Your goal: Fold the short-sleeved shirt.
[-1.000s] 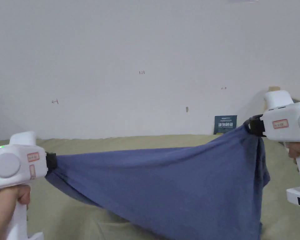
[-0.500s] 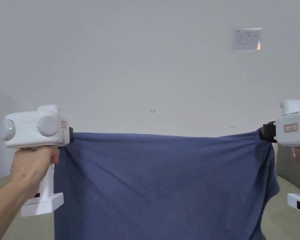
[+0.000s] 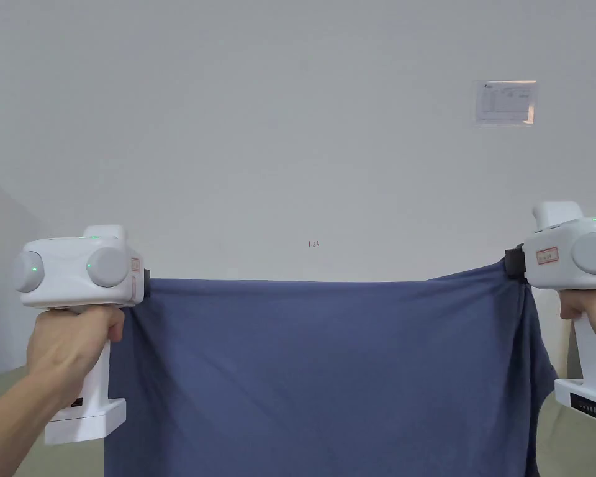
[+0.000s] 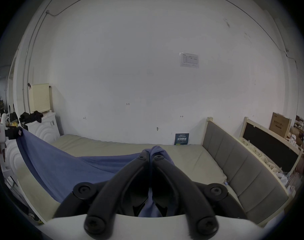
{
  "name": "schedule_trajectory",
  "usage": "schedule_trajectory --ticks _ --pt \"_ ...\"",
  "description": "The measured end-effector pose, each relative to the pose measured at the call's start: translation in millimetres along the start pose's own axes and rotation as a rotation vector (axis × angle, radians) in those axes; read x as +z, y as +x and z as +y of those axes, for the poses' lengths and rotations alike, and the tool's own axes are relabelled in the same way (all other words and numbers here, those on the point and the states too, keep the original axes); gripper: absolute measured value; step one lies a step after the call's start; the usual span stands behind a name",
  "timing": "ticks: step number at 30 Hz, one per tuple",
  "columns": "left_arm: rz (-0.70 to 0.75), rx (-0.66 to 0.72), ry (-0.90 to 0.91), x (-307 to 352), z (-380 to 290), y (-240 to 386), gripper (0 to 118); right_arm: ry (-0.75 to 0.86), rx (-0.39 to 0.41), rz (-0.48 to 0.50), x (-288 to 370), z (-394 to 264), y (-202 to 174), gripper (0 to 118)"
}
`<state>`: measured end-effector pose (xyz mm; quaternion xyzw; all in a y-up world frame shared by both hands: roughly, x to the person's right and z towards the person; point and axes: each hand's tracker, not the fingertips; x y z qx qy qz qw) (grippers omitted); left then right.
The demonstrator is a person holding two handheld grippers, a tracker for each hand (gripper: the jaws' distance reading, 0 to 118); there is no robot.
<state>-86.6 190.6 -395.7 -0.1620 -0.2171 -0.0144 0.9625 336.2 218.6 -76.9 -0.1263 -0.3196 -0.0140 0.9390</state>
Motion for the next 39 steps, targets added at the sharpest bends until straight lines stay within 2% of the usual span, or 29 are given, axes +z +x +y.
schedule_trajectory --ticks 15,18,25,27,31,34,39 --pt "0.031 -0.030 0.023 -107.8 68.7 45.9 0 0.041 0.029 -0.071 -127.2 83.8 -1.4 3" --pt "0.043 -0.036 0.033 -132.1 75.0 53.9 0 0.056 0.015 -0.082 -152.5 90.4 -2.5 3" --pt "0.063 -0.041 0.043 -188.9 84.0 63.1 0 0.076 0.077 -0.131 -200.4 96.3 -15.4 3" --pt "0.070 -0.053 0.048 -202.6 79.2 66.3 0 0.084 0.070 -0.134 -210.3 96.1 -20.0 3" --pt "0.090 -0.062 0.033 -230.6 52.2 67.3 0 0.079 0.097 -0.133 -237.8 78.5 -30.5 3" --pt "0.096 -0.061 -0.022 -257.5 14.4 65.3 0 0.052 0.091 -0.128 -258.4 41.9 -33.9 3" --pt "0.057 -0.117 -0.178 -286.5 -78.9 58.7 0 -0.091 0.111 -0.067 -264.9 -60.7 -32.6 3"
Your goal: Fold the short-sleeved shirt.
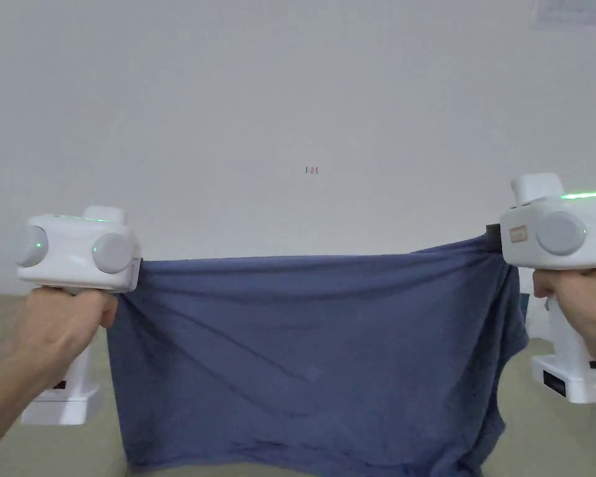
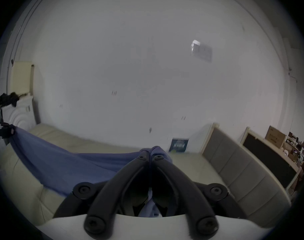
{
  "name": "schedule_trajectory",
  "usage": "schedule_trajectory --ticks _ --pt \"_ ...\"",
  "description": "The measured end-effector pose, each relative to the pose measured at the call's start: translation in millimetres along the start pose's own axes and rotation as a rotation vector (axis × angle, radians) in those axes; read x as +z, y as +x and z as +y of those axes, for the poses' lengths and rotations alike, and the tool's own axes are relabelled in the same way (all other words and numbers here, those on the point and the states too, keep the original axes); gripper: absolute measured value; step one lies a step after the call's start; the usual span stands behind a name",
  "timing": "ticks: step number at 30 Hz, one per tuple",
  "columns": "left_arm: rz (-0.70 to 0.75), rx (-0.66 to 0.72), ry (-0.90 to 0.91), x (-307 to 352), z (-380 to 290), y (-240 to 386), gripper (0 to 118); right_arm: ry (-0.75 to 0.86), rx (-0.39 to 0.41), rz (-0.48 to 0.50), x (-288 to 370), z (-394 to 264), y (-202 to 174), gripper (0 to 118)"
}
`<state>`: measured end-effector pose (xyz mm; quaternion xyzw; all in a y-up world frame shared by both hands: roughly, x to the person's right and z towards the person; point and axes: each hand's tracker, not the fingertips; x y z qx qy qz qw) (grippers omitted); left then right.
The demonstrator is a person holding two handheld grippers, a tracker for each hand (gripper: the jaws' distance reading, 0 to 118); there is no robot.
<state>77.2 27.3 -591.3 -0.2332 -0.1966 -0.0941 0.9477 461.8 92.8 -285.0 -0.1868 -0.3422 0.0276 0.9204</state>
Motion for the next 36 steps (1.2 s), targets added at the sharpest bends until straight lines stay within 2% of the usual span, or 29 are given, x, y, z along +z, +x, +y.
schedule_trajectory --ticks 1,2,4,7,9,10,14,17,21,24,29,32,36 --pt "-0.010 0.000 -0.028 -2.4 -19.6 -0.5 0 -0.033 0.015 -0.008 4.6 -22.1 -2.3 3" --pt "-0.032 0.001 -0.058 -4.4 -42.2 -1.4 0 -0.049 -0.031 0.029 12.9 -49.9 -2.4 3" --pt "-0.052 -0.006 -0.103 0.7 -84.8 -5.1 0 -0.122 -0.031 0.076 30.7 -99.8 -4.2 3" --pt "-0.079 -0.037 -0.202 18.1 -148.9 -16.3 0 -0.220 0.019 0.094 69.2 -176.9 -10.1 3" --pt "-0.086 -0.046 -0.237 34.2 -186.2 -26.3 0 -0.243 -0.015 0.128 98.8 -222.0 -9.8 3" --pt "-0.089 -0.062 -0.256 46.3 -205.1 -31.8 0 -0.300 0.013 0.128 113.9 -242.8 -11.8 3" --pt "-0.114 -0.067 -0.304 84.0 -264.4 -54.3 0 -0.363 -0.056 0.156 170.0 -313.9 -7.2 3" --pt "-0.121 -0.078 -0.335 115.6 -308.2 -65.9 0 -0.430 -0.047 0.178 212.5 -357.4 -5.9 3" --pt "-0.122 -0.054 -0.374 149.5 -350.9 -75.6 0 -0.433 -0.185 0.179 258.2 -393.6 2.7 3" --pt "-0.137 -0.001 -0.387 177.6 -370.3 -83.2 0 -0.445 -0.183 0.180 285.1 -410.2 8.7 3" --pt "-0.145 0.032 -0.393 210.8 -387.9 -90.1 0 -0.438 -0.239 0.177 322.8 -427.0 18.0 3" --pt "-0.157 0.038 -0.386 232.3 -394.4 -95.0 0 -0.427 -0.213 0.174 338.1 -428.6 20.6 3" --pt "-0.157 0.045 -0.380 251.0 -401.7 -101.1 0 -0.423 -0.221 0.181 349.3 -429.8 19.9 3"
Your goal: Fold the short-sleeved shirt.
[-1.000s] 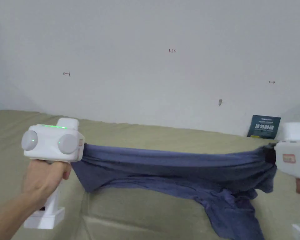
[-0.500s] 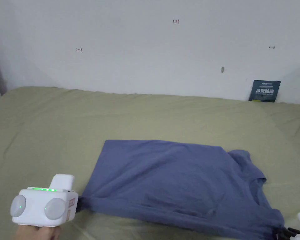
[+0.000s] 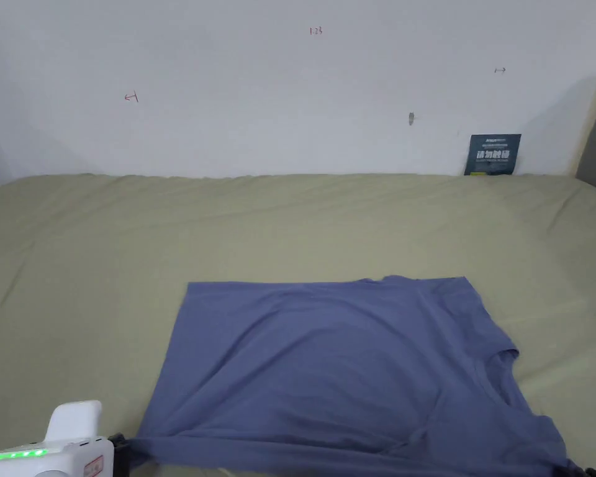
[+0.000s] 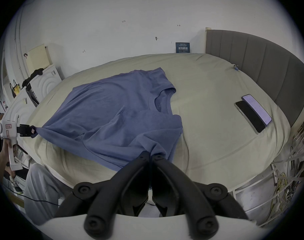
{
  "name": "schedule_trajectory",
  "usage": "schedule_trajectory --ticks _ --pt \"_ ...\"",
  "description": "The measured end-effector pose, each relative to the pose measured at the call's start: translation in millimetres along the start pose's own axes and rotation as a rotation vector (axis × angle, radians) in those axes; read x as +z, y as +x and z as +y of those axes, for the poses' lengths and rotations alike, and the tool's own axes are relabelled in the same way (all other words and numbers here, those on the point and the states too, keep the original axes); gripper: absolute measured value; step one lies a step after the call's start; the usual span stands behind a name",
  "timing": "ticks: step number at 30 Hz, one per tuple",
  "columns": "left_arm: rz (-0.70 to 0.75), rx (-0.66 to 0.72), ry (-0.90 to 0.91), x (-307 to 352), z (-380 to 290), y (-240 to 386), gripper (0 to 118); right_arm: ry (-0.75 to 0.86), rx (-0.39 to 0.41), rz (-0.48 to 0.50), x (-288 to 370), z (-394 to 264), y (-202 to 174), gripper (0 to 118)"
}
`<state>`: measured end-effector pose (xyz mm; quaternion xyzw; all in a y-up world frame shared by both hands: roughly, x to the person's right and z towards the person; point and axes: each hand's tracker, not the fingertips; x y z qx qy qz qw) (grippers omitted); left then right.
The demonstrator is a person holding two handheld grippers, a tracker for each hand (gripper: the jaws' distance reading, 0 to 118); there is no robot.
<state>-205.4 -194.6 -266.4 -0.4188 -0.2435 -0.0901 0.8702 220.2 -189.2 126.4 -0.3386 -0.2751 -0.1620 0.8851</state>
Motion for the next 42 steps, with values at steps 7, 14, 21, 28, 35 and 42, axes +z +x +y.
schedule_trajectory --ticks 7,14,21,28,35,42 --pt "-0.028 0.007 0.019 -5.2 -10.6 -1.3 69 -0.050 -0.004 -0.020 -14.8 -2.7 -1.6 52" --pt "-0.011 0.052 0.063 32.2 -31.5 -14.7 115 -0.007 0.007 -0.040 0.7 3.5 7.0 118" --pt "-0.003 0.034 0.157 46.2 -22.8 4.9 39 0.076 0.009 -0.008 8.8 3.5 -5.5 100" --pt "0.025 0.045 0.132 43.9 -39.3 -2.7 0 0.103 0.061 -0.023 14.1 0.0 -13.9 0" --pt "0.028 0.059 0.112 40.9 -43.7 -8.1 0 0.100 0.080 -0.037 20.3 -3.9 -26.7 0" --pt "0.028 0.064 0.114 49.1 -44.0 -30.1 0 0.066 0.067 -0.015 16.9 -3.5 -23.5 0"
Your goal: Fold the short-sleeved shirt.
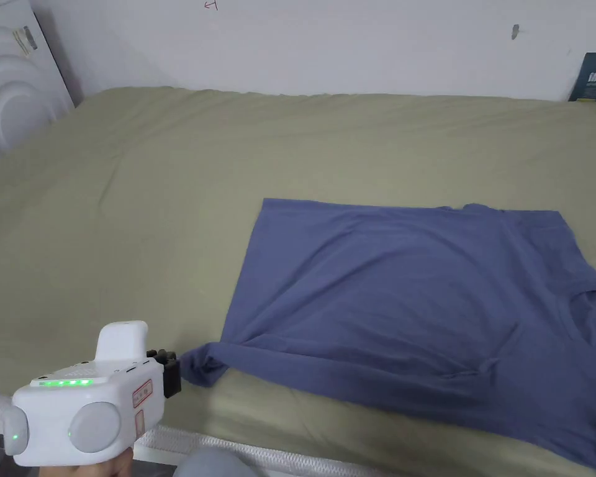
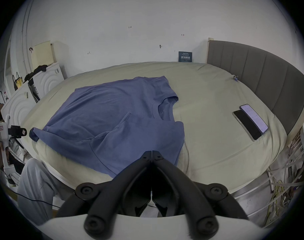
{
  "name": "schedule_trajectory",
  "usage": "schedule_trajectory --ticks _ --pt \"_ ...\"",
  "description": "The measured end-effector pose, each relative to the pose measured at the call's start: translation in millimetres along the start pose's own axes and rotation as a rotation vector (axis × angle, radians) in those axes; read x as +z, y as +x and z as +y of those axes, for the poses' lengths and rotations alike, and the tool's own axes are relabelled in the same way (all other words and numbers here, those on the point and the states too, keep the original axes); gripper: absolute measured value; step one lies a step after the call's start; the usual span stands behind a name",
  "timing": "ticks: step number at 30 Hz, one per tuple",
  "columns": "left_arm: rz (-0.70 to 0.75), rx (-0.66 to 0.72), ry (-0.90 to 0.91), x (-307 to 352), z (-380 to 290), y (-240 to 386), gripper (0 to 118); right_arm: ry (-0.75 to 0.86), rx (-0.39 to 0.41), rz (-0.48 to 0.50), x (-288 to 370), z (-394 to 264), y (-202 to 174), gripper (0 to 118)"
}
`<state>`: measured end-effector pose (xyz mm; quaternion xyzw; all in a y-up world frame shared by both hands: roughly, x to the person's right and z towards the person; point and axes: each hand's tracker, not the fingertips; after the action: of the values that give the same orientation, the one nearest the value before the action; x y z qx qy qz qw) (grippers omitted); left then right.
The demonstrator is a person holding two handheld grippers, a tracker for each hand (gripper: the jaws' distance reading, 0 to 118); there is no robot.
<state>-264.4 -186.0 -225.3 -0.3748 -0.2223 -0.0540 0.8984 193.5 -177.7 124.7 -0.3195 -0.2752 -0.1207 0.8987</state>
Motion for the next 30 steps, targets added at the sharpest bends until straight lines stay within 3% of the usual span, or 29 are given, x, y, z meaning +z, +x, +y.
schedule_trajectory --ticks 2,3,5,6,10,12,16,18,19,27,28,29,30 --pt "-0.017 0.030 -0.009 -4.1 1.6 -8.0 1 -0.010 0.000 0.009 -3.5 -0.2 1.7 0" --pt "-0.034 0.045 -0.035 -7.1 2.8 -9.6 30 -0.012 -0.004 0.010 -4.3 -0.3 2.0 0" --pt "-0.058 0.049 -0.079 -16.5 4.5 -10.8 109 -0.018 -0.005 0.015 -4.3 0.6 1.2 0" --pt "-0.050 0.051 -0.066 -19.2 4.3 -10.9 115 -0.016 -0.003 0.013 -4.2 -0.1 0.6 0" --pt "-0.068 0.020 -0.136 -44.3 14.9 -2.2 115 -0.022 -0.010 0.016 -5.5 1.0 2.4 0" --pt "-0.058 0.008 -0.150 -58.6 16.3 5.2 107 -0.030 -0.016 0.014 -7.0 0.6 3.7 0" --pt "-0.088 0.033 -0.182 -71.1 15.4 17.7 56 -0.043 -0.026 0.014 -8.5 -0.5 7.7 0" --pt "-0.104 0.022 -0.210 -74.2 12.3 20.8 12 -0.048 -0.033 0.016 -13.1 -2.1 12.4 0" --pt "-0.103 0.012 -0.201 -72.0 11.2 22.6 6 -0.052 -0.035 0.019 -16.3 -3.7 15.7 0" --pt "-0.116 0.018 -0.175 -60.8 10.1 23.2 4 -0.089 -0.029 0.033 -17.7 -4.6 16.8 0" --pt "-0.116 0.018 -0.177 -61.4 9.6 23.0 4 -0.100 -0.030 0.035 -18.5 -3.4 18.2 4" --pt "-0.114 0.016 -0.178 -57.3 10.5 28.0 5 -0.108 -0.033 0.025 -19.3 -2.7 19.6 27" --pt "-0.114 0.015 -0.174 -54.8 9.5 29.7 5 -0.129 -0.038 0.035 -22.0 -3.7 21.3 83"
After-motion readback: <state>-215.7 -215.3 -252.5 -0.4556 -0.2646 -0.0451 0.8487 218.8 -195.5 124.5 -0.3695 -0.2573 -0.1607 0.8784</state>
